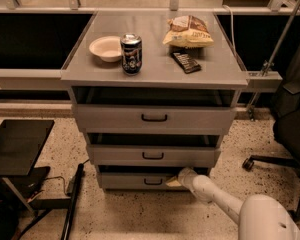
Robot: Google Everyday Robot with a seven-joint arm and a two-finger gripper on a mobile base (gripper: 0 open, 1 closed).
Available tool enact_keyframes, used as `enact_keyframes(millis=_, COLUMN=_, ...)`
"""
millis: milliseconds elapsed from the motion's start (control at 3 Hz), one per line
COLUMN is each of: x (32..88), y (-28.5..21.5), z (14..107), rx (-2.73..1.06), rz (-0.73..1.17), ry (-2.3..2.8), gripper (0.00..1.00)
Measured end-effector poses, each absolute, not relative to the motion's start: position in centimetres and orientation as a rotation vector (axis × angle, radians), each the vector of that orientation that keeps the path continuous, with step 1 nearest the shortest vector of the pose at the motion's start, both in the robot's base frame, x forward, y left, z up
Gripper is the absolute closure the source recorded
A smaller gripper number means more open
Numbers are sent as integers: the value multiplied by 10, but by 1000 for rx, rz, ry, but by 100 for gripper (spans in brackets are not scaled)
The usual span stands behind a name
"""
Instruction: Open bottom drawer
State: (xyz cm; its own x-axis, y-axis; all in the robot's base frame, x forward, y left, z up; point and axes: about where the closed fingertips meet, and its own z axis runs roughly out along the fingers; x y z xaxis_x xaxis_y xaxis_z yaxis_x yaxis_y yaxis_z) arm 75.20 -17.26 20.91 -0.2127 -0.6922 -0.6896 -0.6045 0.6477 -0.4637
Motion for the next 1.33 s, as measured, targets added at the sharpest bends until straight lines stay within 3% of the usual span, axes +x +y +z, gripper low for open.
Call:
enact_keyframes(millis=1000, x=720, y=-172, z=168, rx=-1195, rz=-194, ry=1956, gripper=0)
enact_keyframes(millis=1333, x=720, y=-172, z=168, rx=-1195, rz=-194, ry=1956, gripper=19)
